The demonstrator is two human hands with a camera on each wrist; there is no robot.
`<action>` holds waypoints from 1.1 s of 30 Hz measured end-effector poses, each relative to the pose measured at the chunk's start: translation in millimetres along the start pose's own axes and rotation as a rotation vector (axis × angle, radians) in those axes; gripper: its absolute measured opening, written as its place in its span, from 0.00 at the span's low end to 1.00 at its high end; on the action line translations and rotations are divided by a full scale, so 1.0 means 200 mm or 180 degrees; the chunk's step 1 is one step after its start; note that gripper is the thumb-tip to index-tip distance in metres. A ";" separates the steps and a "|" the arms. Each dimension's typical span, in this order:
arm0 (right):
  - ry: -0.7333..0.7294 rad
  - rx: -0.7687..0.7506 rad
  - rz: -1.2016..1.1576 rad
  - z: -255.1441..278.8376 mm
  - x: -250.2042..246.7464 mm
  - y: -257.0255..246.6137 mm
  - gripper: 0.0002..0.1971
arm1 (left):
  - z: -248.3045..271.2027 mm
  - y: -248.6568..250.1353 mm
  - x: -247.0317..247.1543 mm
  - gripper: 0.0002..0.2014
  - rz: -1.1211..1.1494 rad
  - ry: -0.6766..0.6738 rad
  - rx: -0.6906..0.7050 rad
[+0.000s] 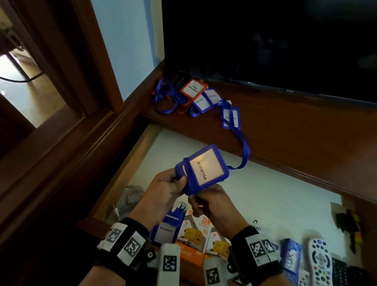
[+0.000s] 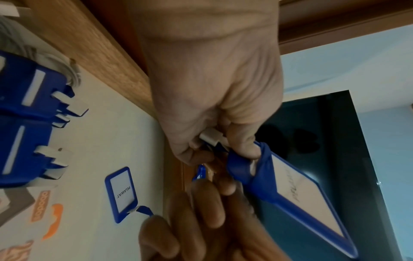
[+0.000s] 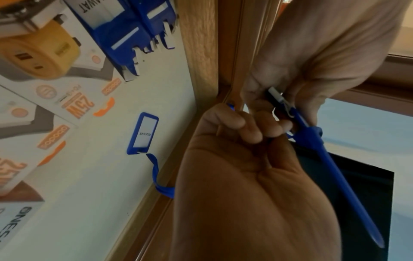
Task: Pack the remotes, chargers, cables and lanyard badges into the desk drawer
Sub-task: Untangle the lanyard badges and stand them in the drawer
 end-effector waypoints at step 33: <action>0.2975 0.1722 0.1474 -0.63 -0.81 0.47 0.25 | -0.36 -0.21 -0.37 0.10 -0.5558 -0.2013 -0.0670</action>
Point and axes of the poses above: each hand's wrist, its own z-axis away from the middle knuckle, its own x-axis out of the palm, y = z × x, the point moved 7 cm from there along -z, towards the middle knuckle, and after that the axes turned 5 degrees about z, right-handed, at the moved point
